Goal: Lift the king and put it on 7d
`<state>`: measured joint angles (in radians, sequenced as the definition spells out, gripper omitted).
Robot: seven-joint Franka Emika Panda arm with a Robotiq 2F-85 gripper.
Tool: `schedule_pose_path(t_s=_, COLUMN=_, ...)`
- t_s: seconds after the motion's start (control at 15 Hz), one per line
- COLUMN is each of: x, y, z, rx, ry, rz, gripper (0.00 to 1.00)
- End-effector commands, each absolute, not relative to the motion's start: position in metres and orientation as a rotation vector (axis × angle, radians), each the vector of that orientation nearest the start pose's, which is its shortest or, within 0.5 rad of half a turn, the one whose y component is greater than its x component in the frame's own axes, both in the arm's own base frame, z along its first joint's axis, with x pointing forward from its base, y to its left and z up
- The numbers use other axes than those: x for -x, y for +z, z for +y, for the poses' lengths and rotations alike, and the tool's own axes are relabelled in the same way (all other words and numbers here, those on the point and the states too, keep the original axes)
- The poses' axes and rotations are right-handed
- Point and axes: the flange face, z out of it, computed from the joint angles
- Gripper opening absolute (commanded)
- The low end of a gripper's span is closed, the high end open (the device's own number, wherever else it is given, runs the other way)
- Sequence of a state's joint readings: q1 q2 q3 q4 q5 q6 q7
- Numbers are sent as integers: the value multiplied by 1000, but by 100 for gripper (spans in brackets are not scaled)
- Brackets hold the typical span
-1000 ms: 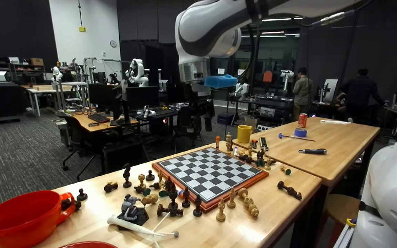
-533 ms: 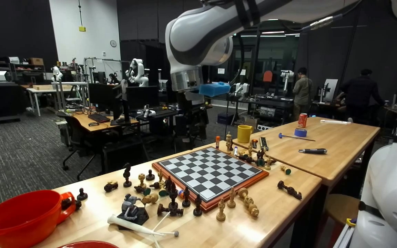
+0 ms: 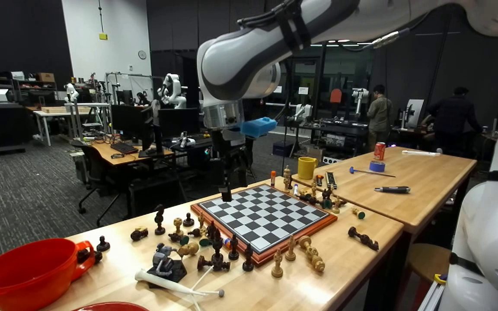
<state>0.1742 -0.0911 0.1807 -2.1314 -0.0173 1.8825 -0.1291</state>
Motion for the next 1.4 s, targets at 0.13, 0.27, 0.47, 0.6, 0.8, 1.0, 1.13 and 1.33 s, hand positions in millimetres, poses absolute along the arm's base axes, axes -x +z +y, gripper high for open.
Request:
schedule_pose_path(t_s=0.13, x=-480, y=416, z=188, rx=3043, ry=243, rz=-841, gripper=100)
schedule_pose_path(t_s=0.27, x=-483, y=407, z=189, rx=3032, ry=240, rz=-857, gripper=100)
schedule_pose_path(t_s=0.47, x=-488, y=396, z=191, rx=3013, ry=243, rz=-878, gripper=100)
schedule_pose_path(t_s=0.6, x=-489, y=389, z=193, rx=3002, ry=250, rz=-896, gripper=100)
schedule_pose_path(t_s=0.8, x=-491, y=378, z=196, rx=2982, ry=259, rz=-925, gripper=100)
schedule_pose_path(t_s=1.0, x=-493, y=368, z=199, rx=2970, ry=269, rz=-941, gripper=100)
schedule_pose_path(t_s=1.13, x=-492, y=362, z=201, rx=2957, ry=286, rz=-952, gripper=100)
schedule_pose_path(t_s=1.33, x=-490, y=353, z=205, rx=2940, ry=320, rz=-956, gripper=100)
